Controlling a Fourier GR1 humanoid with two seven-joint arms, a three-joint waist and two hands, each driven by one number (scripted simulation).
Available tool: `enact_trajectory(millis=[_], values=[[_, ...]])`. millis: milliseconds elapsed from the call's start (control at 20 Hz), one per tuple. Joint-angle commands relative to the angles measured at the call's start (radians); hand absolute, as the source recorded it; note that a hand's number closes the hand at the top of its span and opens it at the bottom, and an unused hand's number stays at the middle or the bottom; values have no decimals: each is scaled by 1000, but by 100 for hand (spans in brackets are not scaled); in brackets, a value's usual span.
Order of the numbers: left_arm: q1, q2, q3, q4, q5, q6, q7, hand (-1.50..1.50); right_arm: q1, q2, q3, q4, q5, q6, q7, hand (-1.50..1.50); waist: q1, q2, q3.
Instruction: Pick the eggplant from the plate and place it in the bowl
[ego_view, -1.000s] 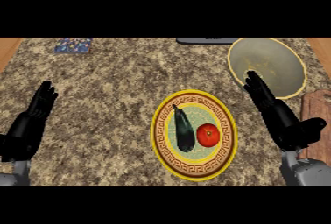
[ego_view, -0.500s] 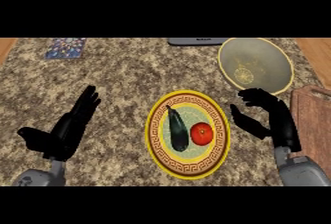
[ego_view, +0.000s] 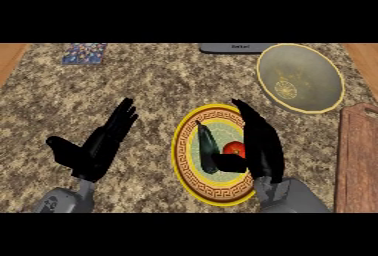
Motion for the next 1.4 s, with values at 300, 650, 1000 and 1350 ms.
enact_trajectory(millis=[300,650,1000,1350], values=[[-49,-22,-8,6,0,2,45,0,-302,147,-53,168,-11,467,478,-150,24,7,2],[-25,-34,-25,8,-22,4,30,0,-383,216,-143,338,-134,509,557,-150,27,7,3],[-55,-59,-14,27,-26,11,22,0,-418,218,-187,522,-166,524,559,-150,14,6,3],[-38,-37,-3,6,-26,-9,22,0,-464,218,-196,644,-231,532,559,-150,16,1,4]])
